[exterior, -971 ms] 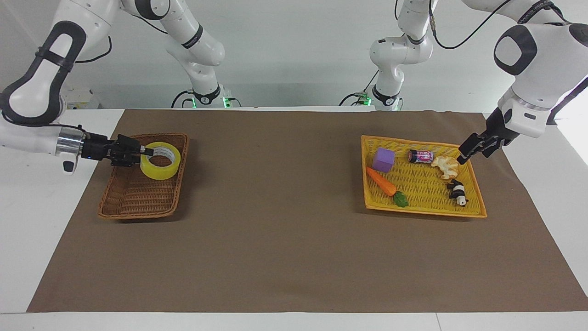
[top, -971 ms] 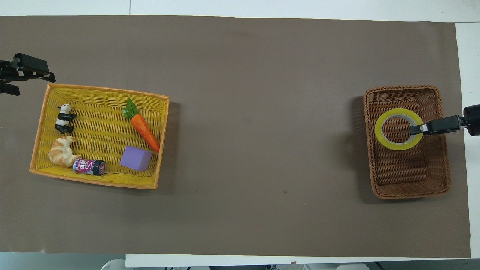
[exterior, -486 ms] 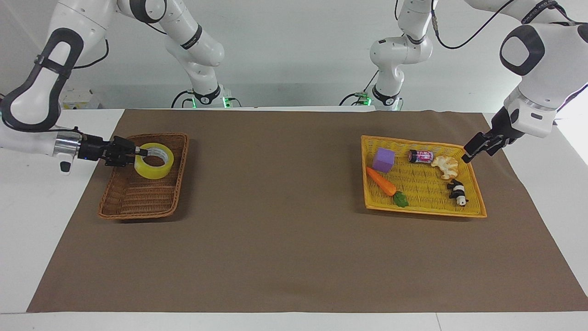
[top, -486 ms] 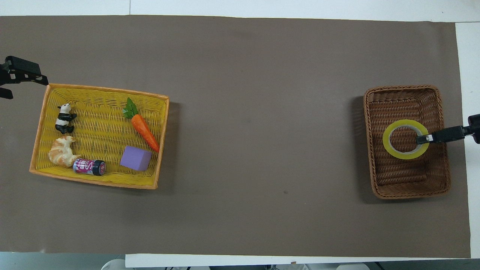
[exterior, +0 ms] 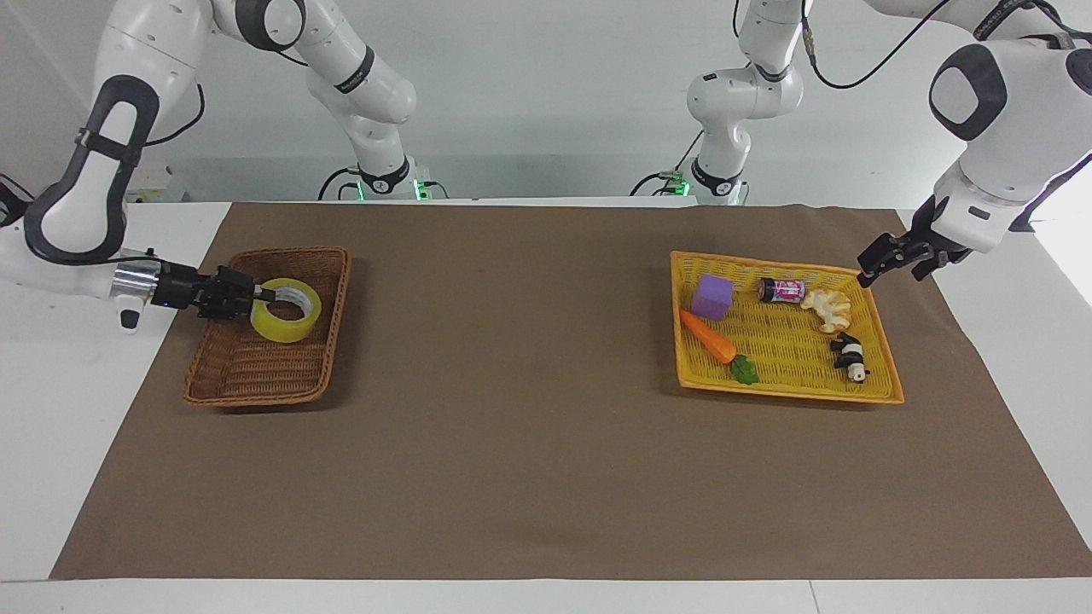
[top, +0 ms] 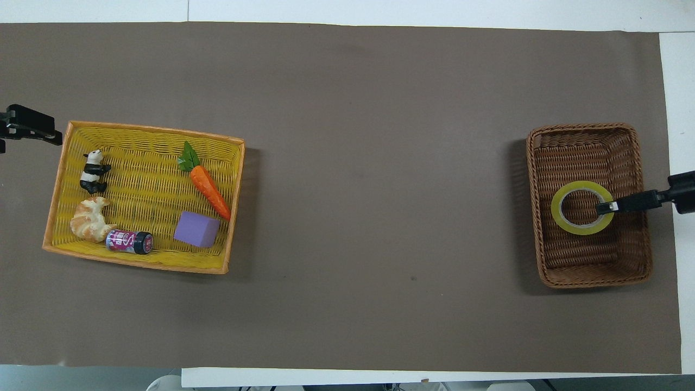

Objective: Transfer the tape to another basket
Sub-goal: 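Lower the tape into the brown basket with the right gripper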

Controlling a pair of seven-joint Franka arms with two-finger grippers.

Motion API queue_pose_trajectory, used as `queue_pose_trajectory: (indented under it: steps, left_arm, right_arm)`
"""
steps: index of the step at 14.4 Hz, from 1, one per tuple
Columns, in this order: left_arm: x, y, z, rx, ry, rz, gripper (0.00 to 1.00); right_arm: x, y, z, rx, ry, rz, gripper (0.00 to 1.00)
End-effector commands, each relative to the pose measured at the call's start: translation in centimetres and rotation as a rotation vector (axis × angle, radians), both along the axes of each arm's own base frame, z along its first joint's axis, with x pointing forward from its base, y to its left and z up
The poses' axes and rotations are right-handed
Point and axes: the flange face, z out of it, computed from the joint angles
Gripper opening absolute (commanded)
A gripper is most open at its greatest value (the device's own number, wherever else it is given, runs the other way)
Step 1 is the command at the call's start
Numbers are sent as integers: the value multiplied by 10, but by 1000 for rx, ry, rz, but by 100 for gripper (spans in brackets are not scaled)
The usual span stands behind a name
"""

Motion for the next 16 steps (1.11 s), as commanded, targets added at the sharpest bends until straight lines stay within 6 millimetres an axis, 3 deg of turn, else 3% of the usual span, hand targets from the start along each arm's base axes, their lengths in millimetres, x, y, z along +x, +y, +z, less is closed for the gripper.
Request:
queue_pose_trajectory:
  steps: [1, 2, 3, 4, 11, 16]
  left_arm:
    - [-8, -5, 9, 14, 22, -31, 99]
    - [-9, -6, 9, 14, 20, -32, 99]
    - [-10, -12, 11, 17, 14, -43, 99]
    - [-13, -19, 10, 24, 14, -56, 99]
    - [-15, -6, 5, 29, 22, -29, 99]
    - [-15, -7, 5, 29, 22, -31, 99]
  right_arm:
    - [-5, 0, 3, -14, -20, 22, 4]
    - [-5, 0, 2, -14, -19, 24, 28]
    - [-5, 0, 2, -15, -19, 25, 68]
    - [-5, -2, 4, -17, -21, 24, 100]
    - [7, -7, 27, -67, -53, 68, 100]
    - [20, 13, 76, -183, -127, 131, 100]
